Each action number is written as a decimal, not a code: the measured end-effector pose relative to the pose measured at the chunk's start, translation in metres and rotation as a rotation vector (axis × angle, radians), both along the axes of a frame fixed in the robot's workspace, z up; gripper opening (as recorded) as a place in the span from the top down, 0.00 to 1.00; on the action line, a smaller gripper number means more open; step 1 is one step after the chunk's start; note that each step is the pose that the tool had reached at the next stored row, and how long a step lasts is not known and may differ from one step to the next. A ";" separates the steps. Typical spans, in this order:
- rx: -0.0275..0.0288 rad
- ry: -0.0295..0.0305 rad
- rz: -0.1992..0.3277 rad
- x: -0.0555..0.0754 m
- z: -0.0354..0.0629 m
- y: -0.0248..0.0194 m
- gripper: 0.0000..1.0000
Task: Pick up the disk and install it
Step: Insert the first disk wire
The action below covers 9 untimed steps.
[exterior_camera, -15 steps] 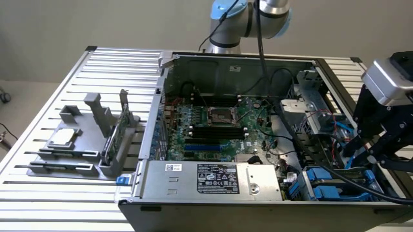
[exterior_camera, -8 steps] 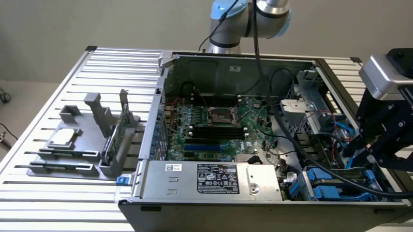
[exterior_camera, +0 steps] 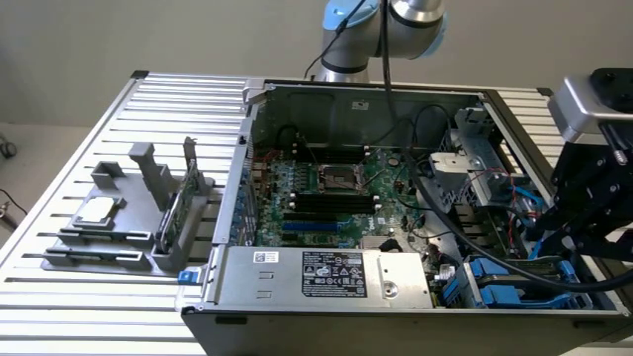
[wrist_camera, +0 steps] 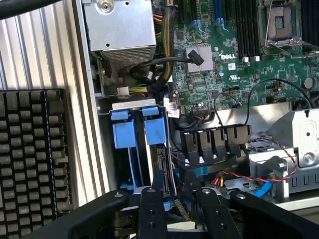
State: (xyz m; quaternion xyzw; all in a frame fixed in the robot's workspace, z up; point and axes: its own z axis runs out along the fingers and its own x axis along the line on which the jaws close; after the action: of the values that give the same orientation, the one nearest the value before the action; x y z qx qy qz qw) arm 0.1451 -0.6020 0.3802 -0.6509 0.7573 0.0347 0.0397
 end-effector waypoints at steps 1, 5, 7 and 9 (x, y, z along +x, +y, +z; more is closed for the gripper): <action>0.0001 0.0000 -0.013 0.000 0.0001 0.0000 0.69; 0.0005 0.0000 -0.068 0.000 0.0003 0.0000 0.69; 0.0008 0.0000 -0.096 0.000 0.0005 0.0000 0.69; 0.0011 0.0000 -0.123 0.000 0.0006 0.0000 0.69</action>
State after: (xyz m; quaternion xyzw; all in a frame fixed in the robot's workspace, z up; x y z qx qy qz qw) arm 0.1452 -0.6020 0.3808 -0.6033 0.7957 0.0326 0.0421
